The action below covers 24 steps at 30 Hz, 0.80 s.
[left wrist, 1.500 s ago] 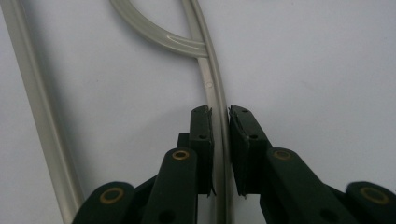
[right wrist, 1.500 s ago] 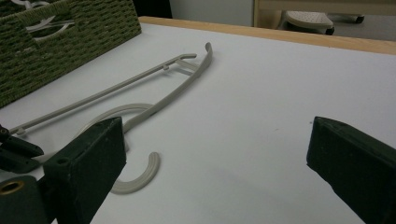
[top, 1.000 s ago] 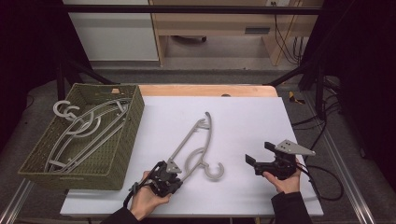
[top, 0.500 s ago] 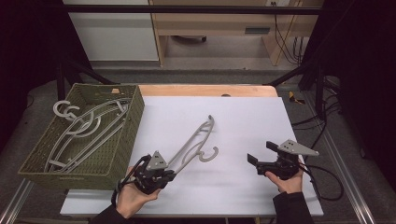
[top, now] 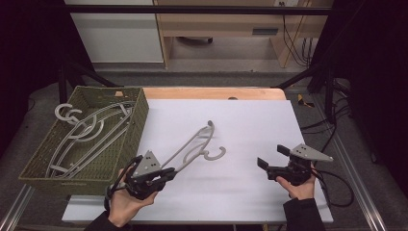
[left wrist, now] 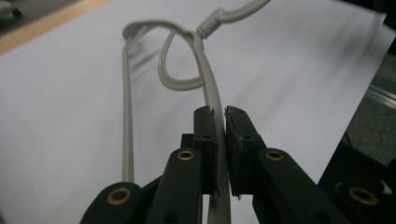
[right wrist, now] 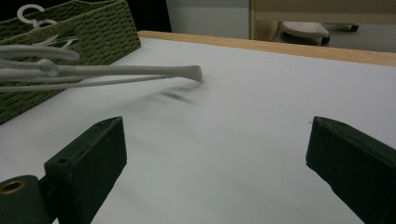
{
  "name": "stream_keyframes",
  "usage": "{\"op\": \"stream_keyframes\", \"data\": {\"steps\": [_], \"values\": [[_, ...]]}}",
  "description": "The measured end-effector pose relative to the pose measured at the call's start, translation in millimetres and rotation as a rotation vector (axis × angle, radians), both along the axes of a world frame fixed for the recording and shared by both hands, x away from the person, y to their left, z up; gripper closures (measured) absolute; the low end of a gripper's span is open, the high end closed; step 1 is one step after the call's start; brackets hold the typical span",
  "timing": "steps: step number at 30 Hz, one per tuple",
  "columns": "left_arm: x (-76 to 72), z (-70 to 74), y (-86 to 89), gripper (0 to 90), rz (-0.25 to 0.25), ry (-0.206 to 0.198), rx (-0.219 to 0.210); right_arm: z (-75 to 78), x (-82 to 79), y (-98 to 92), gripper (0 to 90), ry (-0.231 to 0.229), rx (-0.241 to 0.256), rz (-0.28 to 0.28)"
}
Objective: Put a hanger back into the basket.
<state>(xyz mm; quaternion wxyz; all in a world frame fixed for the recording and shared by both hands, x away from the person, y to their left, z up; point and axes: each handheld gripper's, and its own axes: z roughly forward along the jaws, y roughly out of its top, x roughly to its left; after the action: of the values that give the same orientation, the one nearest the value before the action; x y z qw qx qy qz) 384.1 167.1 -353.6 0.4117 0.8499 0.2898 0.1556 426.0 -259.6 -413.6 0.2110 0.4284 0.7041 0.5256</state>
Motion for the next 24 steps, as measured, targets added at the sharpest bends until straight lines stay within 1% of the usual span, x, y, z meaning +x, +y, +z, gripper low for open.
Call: {"op": "stream_keyframes", "data": {"steps": [2,3,4,8,11,12,14,15,18,21,24], "values": [[-2.3,5.9,2.9,83.3,0.003,-0.029,-0.020,0.6,-0.3,-0.4,5.3,0.000,-0.001,-0.001],[-3.4,9.2,4.2,83.3,0.007,-0.040,-0.016,0.9,-0.4,-0.5,5.3,-0.003,-0.001,-0.005],[-4.1,12.8,6.4,83.2,0.009,-0.049,-0.027,1.2,-0.6,-0.5,5.3,-0.002,0.003,-0.005],[-7.1,28.0,13.8,83.2,0.013,-0.080,-0.038,2.4,-1.0,-2.3,5.3,-0.006,0.003,-0.007],[-6.6,43.8,21.0,83.2,0.009,-0.104,-0.039,2.7,-1.0,-2.5,5.3,-0.008,0.002,-0.011],[-6.3,47.2,22.3,83.2,0.013,-0.105,-0.052,3.2,-1.4,-2.9,5.2,-0.009,0.001,-0.008],[-5.1,56.7,28.0,83.2,0.011,-0.122,-0.051,4.3,-1.8,-3.8,5.0,-0.014,-0.001,-0.010],[-4.5,60.6,30.9,83.2,0.017,-0.129,-0.061,4.9,-2.2,-3.8,4.9,-0.015,0.002,-0.013],[-1.7,72.0,44.6,83.2,0.031,-0.149,-0.081,8.1,-3.5,-5.2,3.9,-0.030,-0.009,-0.019],[1.2,79.4,58.3,83.2,0.046,-0.162,-0.100,10.9,-4.8,-6.1,2.6,-0.041,-0.018,-0.018],[4.4,86.1,74.1,83.2,0.077,-0.173,-0.113,14.0,-6.5,-6.2,1.3,-0.053,-0.024,-0.014]]}}
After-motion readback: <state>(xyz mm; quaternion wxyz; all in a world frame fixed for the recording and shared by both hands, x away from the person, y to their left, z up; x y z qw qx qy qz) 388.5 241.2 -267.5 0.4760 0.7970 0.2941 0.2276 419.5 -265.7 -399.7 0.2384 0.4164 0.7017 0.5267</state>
